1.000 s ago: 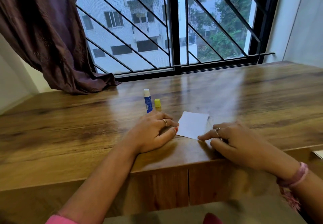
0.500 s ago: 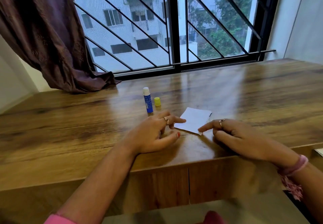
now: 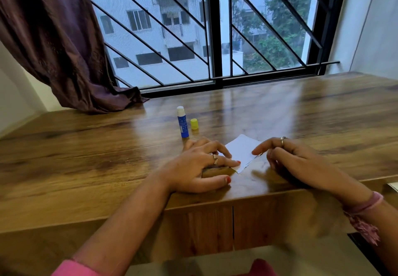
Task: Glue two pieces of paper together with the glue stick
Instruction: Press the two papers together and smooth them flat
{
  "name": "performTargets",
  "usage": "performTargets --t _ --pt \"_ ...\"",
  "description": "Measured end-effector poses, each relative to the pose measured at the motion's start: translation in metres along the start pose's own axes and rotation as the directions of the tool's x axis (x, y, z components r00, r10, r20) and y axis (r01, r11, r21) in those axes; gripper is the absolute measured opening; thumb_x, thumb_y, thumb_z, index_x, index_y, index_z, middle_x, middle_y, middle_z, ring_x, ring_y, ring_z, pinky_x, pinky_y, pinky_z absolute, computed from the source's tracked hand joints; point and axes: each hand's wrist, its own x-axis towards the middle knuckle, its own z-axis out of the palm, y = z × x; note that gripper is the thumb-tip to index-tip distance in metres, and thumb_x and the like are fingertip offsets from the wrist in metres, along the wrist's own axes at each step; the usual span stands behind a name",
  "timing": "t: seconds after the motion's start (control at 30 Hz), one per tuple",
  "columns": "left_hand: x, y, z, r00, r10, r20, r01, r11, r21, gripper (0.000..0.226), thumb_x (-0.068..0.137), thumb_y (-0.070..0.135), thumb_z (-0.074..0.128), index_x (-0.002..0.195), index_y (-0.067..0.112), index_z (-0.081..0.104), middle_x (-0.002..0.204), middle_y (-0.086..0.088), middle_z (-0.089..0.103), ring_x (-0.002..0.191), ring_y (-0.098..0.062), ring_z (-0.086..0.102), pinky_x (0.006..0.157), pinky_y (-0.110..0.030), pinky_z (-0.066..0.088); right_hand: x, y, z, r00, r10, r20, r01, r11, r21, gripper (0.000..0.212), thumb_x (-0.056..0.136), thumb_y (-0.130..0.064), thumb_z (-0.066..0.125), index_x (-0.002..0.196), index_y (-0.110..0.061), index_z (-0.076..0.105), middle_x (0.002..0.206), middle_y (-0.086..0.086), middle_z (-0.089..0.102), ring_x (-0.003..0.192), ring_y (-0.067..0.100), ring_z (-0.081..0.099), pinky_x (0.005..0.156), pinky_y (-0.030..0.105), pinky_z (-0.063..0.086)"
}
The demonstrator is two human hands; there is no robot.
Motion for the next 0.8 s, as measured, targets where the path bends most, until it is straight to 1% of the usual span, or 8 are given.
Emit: performTargets --t 0.1,0.2,0.3,0.4,0.5,0.57,0.67,0.8 --pt "0.0 -0.002 0.0 1.0 -0.001 -0.003 0.001 1.0 -0.013 0.046 0.086 0.052 0.046 0.129 0.039 0.055 0.129 0.013 0.049 0.119 -0.003 0.033 0.103 -0.038 0.021 -0.003 -0.004 0.004 0.999 -0.055 0.001 0.053 0.968 -0.245 0.037 0.093 -0.013 0.045 0.088 -0.042 0.067 0.057 -0.007 0.061 0.049 0.004 0.051 0.064 0.026 0.035" --pt "-0.001 -0.002 -0.001 1.0 -0.013 0.0 0.013 0.999 -0.041 0.048 0.084 0.058 0.041 0.125 0.039 0.056 0.129 0.013 0.05 0.119 -0.003 0.035 0.102 -0.04 0.022 -0.008 -0.013 0.007 0.991 -0.107 0.082 0.131 0.908 -0.399 0.046 0.093 -0.016 0.046 0.089 -0.061 0.059 0.069 -0.006 0.066 0.07 -0.005 0.055 0.08 0.03 0.032" --pt "-0.001 -0.002 -0.002 1.0 -0.012 0.006 0.012 0.999 -0.047 0.047 0.083 0.06 0.039 0.122 0.042 0.058 0.128 0.013 0.051 0.118 -0.004 0.036 0.102 -0.039 0.022 -0.007 -0.014 0.007 0.985 -0.098 0.139 0.155 0.857 -0.492 0.042 0.096 -0.022 0.041 0.107 -0.062 0.05 0.09 -0.007 0.064 0.093 -0.006 0.05 0.087 0.03 0.023" --pt "-0.001 -0.001 -0.002 1.0 -0.019 0.01 0.019 0.999 -0.048 0.04 0.086 0.053 0.047 0.122 0.041 0.059 0.127 0.012 0.051 0.12 -0.005 0.037 0.101 -0.039 0.022 -0.005 -0.01 0.009 0.979 -0.097 0.178 0.186 0.782 -0.595 0.04 0.096 -0.031 0.034 0.118 -0.062 0.046 0.098 -0.015 0.055 0.1 -0.001 0.045 0.09 0.032 0.022" --pt "-0.001 0.0 -0.002 1.0 -0.025 0.016 0.026 0.998 -0.055 0.039 0.085 0.051 0.048 0.122 0.043 0.058 0.127 0.012 0.051 0.119 -0.004 0.035 0.1 -0.036 0.021 -0.004 -0.007 0.009 0.98 -0.109 0.167 0.191 0.752 -0.631 0.039 0.094 -0.039 0.028 0.115 -0.067 0.046 0.092 -0.023 0.049 0.095 -0.005 0.042 0.089 0.03 0.021" --pt "-0.001 0.0 -0.002 0.999 -0.033 0.024 0.035 0.997 -0.073 0.039 0.085 0.051 0.048 0.122 0.043 0.058 0.127 0.013 0.051 0.12 -0.003 0.034 0.099 -0.035 0.02 -0.003 -0.006 0.008 0.983 -0.104 0.152 0.177 0.765 -0.619 0.038 0.094 -0.038 0.032 0.11 -0.069 0.048 0.088 -0.028 0.047 0.096 -0.007 0.043 0.086 0.029 0.018" --pt "-0.002 0.0 -0.002 0.999 -0.044 0.023 0.046 0.995 -0.087 0.039 0.085 0.052 0.048 0.122 0.041 0.059 0.127 0.013 0.051 0.122 -0.004 0.033 0.102 -0.036 0.018 -0.001 -0.005 0.006 0.989 -0.069 0.128 0.133 0.787 -0.602 0.04 0.089 -0.04 0.029 0.107 -0.061 0.059 0.087 -0.032 0.05 0.099 -0.007 0.047 0.086 0.029 0.017" --pt "-0.002 0.001 -0.003 0.998 -0.05 0.028 0.052 0.994 -0.093 0.04 0.085 0.052 0.048 0.122 0.041 0.059 0.126 0.013 0.051 0.122 -0.003 0.033 0.103 -0.037 0.018 0.002 0.0 -0.002 0.996 -0.032 0.086 0.077 0.799 -0.597 0.042 0.088 -0.038 0.029 0.105 -0.06 0.06 0.083 -0.019 0.053 0.094 -0.01 0.048 0.088 0.03 0.019"
